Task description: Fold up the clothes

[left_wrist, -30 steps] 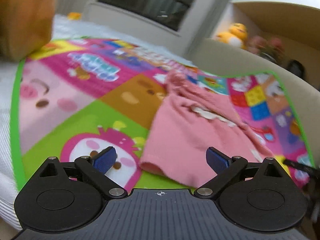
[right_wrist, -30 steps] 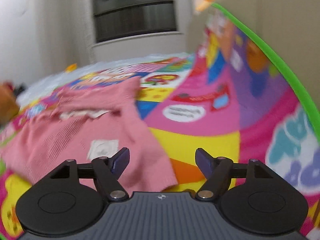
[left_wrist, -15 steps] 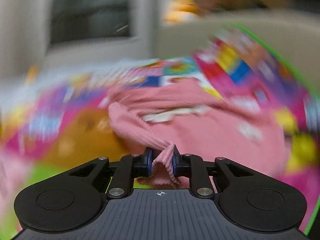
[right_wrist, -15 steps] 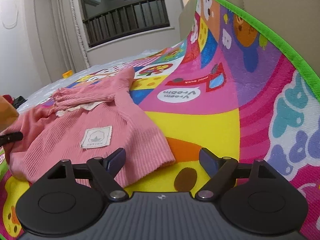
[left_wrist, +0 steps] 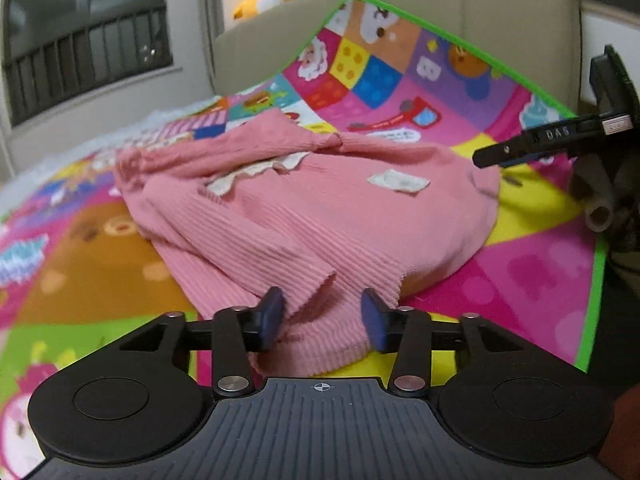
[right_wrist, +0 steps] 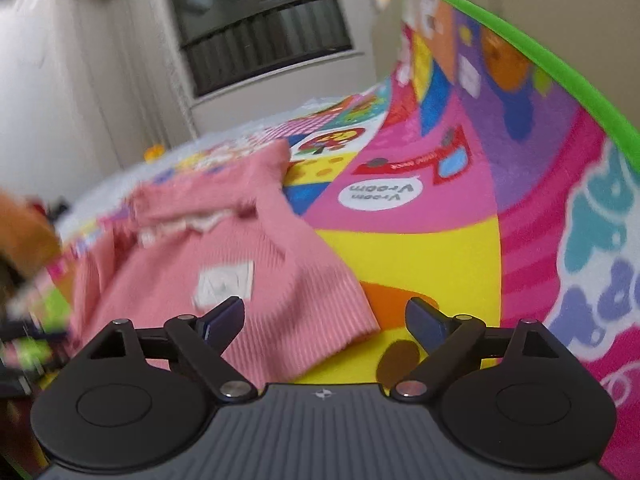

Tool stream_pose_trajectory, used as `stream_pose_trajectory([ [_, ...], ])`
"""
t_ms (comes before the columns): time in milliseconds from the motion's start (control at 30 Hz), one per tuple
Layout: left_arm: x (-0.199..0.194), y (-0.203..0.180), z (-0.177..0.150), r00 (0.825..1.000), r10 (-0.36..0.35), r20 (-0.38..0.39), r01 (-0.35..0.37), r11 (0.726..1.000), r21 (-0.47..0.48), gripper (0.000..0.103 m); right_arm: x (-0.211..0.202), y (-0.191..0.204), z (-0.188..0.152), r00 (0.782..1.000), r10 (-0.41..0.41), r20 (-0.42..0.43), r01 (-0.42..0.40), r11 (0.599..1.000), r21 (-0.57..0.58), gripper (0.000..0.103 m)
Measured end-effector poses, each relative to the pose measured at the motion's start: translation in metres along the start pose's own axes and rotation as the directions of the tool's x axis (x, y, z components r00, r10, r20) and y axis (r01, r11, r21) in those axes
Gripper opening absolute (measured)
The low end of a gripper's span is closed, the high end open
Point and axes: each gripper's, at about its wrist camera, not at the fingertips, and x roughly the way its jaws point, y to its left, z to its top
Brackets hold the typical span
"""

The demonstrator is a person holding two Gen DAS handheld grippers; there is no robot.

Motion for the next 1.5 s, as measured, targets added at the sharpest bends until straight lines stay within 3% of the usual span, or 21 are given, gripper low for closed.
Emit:
stream_pose_trajectory([
  [67, -0.001, 0.008, -0.002, 0.999, -0.036, 0.012, 0.037, 0.997, -0.070, 0.058, 0.007, -0.006, 0.002, 1.000, -0.022, -0.021, 0.023, 0.998, 0.060, 0.089],
  [133, -0.002, 0.015, -0.003, 0.997, -0.071, 0.027, 0.074, 0.988, -0.139, 0.063, 0.012, -0.002, 0.002, 0.999, -0.039, -0.029, 0.040, 0.998, 0.039, 0.089],
  [200, -0.004, 0.023, -0.005, 0.994, -0.104, 0.044, 0.111, 0.972, -0.206, 0.065, 0.016, 0.007, 0.000, 0.998, -0.051, -0.033, 0.051, 0.999, -0.011, 0.078],
  [267, -0.004, 0.025, -0.007, 0.991, -0.117, 0.059, 0.128, 0.963, -0.236, 0.071, 0.022, 0.018, 0.001, 0.998, -0.036, -0.050, 0.033, 0.998, -0.047, 0.045],
  [300, -0.004, 0.026, -0.007, 0.990, -0.125, 0.065, 0.137, 0.960, -0.246, 0.073, 0.025, 0.024, 0.002, 0.998, -0.026, -0.058, 0.023, 0.998, -0.061, 0.036],
  [333, -0.003, 0.027, -0.007, 0.989, -0.133, 0.071, 0.147, 0.956, -0.256, 0.076, 0.025, 0.032, 0.004, 0.998, -0.013, -0.054, 0.008, 0.996, -0.089, 0.013],
  [367, -0.003, 0.027, -0.007, 0.988, -0.135, 0.073, 0.149, 0.955, -0.256, 0.077, 0.022, 0.045, 0.008, 0.999, 0.011, -0.034, -0.016, 0.990, -0.140, 0.010],
  [433, -0.004, 0.026, -0.008, 0.988, -0.132, 0.076, 0.147, 0.956, -0.252, 0.077, 0.015, 0.071, 0.013, 0.998, 0.063, 0.001, -0.060, 0.965, -0.254, 0.010],
  [500, -0.005, 0.027, -0.009, 0.987, -0.135, 0.081, 0.152, 0.953, -0.260, 0.077, 0.010, 0.103, 0.011, 0.992, 0.123, -0.012, -0.118, 0.909, -0.399, 0.010],
  [633, -0.009, 0.025, -0.007, 0.986, -0.152, 0.075, 0.166, 0.956, -0.243, 0.083, 0.026, 0.139, -0.014, 0.973, 0.140, -0.183, -0.218, 0.814, -0.538, 0.009],
  [700, -0.017, 0.022, -0.005, 0.985, -0.157, 0.076, 0.170, 0.961, -0.218, 0.086, 0.035, 0.141, -0.029, 0.965, 0.126, -0.228, -0.237, 0.791, -0.564, 0.009],
  [833, -0.041, 0.024, -0.002, 0.983, -0.133, 0.128, 0.160, 0.959, -0.235, 0.094, 0.037, 0.134, -0.036, 0.963, 0.152, -0.220, -0.249, 0.814, -0.525, 0.009],
  [900, -0.046, 0.028, 0.001, 0.986, -0.069, 0.150, 0.107, 0.958, -0.266, 0.095, 0.036, 0.130, -0.038, 0.963, 0.162, -0.216, -0.253, 0.823, -0.508, 0.009],
  [967, -0.042, 0.031, 0.005, 0.989, 0.045, 0.142, 0.001, 0.951, -0.309, 0.097, 0.036, 0.130, -0.039, 0.964, 0.166, -0.208, -0.251, 0.827, -0.503, 0.010],
  [1000, -0.035, 0.033, 0.007, 0.988, 0.102, 0.119, -0.057, 0.941, -0.333, 0.097, 0.036, 0.130, -0.040, 0.964, 0.169, -0.204, -0.251, 0.829, -0.499, 0.011],
  [1133, -0.001, 0.051, 0.015, 0.983, 0.176, 0.058, -0.127, 0.867, -0.481, 0.097, 0.035, 0.131, -0.043, 0.961, 0.198, -0.193, -0.268, 0.832, -0.485, 0.028],
  [1200, 0.015, 0.057, 0.024, 0.979, 0.198, 0.041, -0.153, 0.857, -0.492, 0.097, 0.033, 0.133, -0.049, 0.965, 0.195, -0.174, -0.257, 0.823, -0.507, 0.029],
  [1300, 0.041, 0.065, 0.042, 0.973, 0.229, 0.016, -0.200, 0.881, -0.429, 0.096, 0.031, 0.134, -0.050, 0.967, 0.196, -0.165, -0.254, 0.821, -0.511, 0.030],
  [1400, 0.058, 0.068, 0.060, 0.977, 0.206, 0.048, -0.182, 0.934, -0.307, 0.092, 0.030, 0.131, -0.049, 0.963, 0.207, -0.169, -0.265, 0.828, -0.494, 0.031],
  [1467, 0.064, 0.066, 0.065, 0.996, 0.059, 0.066, -0.043, 0.975, -0.220, 0.094, 0.030, 0.129, -0.050, 0.961, 0.220, -0.169, -0.275, 0.829, -0.486, 0.034],
  [1500, 0.068, 0.065, 0.065, 0.999, -0.015, 0.046, 0.023, 0.981, -0.193, 0.094, 0.030, 0.127, -0.050, 0.959, 0.226, -0.169, -0.280, 0.830, -0.483, 0.034],
])
